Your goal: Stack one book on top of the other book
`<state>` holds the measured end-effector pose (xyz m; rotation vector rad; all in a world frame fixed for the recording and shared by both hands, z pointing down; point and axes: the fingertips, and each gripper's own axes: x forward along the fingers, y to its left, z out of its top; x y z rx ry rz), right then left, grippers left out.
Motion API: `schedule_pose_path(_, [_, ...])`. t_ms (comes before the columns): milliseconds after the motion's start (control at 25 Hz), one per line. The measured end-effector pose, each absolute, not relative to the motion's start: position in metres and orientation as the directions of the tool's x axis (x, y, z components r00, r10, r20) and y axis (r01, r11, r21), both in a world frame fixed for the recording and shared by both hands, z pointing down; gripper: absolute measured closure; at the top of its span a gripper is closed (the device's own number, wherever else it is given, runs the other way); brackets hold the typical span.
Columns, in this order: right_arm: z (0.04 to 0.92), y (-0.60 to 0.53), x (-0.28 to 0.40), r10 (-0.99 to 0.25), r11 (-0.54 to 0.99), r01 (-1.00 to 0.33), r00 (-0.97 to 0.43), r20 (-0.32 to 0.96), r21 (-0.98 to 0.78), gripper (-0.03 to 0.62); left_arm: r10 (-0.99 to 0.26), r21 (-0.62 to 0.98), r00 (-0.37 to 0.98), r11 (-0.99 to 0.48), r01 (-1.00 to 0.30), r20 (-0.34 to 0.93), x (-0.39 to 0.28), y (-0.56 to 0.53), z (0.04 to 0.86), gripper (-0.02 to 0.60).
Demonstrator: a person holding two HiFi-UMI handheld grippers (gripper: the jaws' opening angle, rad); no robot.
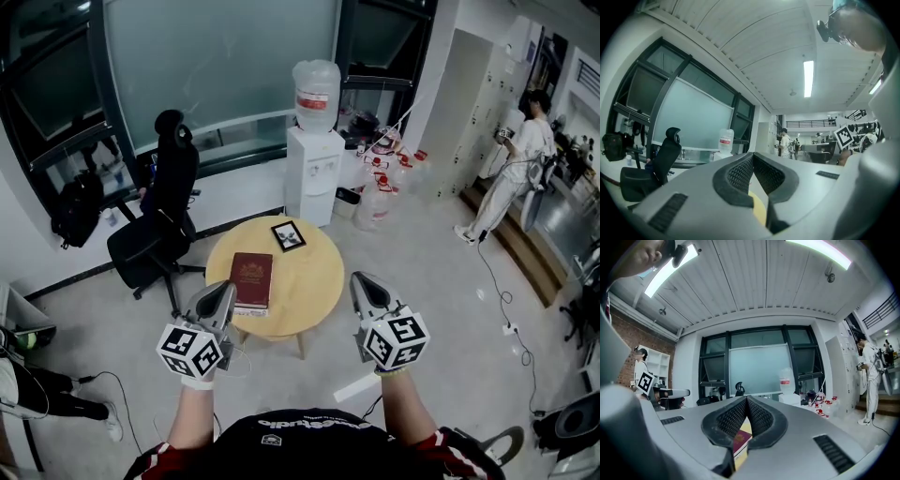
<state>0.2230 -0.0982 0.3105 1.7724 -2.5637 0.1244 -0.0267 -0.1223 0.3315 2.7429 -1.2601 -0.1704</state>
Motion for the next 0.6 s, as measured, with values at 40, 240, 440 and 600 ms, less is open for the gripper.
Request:
schedule_pose_path(40, [0.3111,-0.099,0.2227,-0.931,0.355,-0.933,-0.358,0.066,-0.052,0.566,-0.761,0.155,0.646,-0.646,-0.747,-0.054,-0.0267,-0.1229,0.3318,0.565])
schedule_pose_path(240, [0.3129,-0.1006,0.2219,-0.926,0.367,-0.929,-0.37,0.071,-0.055,0.566,-0.762,0.154,0.645,-0.645,-0.749,-0.058,-0.0263,-0.122,0.3323,0.565])
schedule_pose_path(440, [0.3095,-0.1001,0.217,-0.921,0.38,-0.924,-0.383,0.075,-0.047,0.566,-0.771,0.159,0.634,-0.635,-0.756,-0.066,-0.0326,-0.1206,0.3286,0.565])
schedule_pose_path(600, [0.307,-0.1002,0.2148,-0.918,0.385,-0.922,-0.387,0.083,-0.042,0.566,-0.771,0.161,0.634,-0.635,-0.755,-0.067,-0.0354,-0.1202,0.3251,0.565])
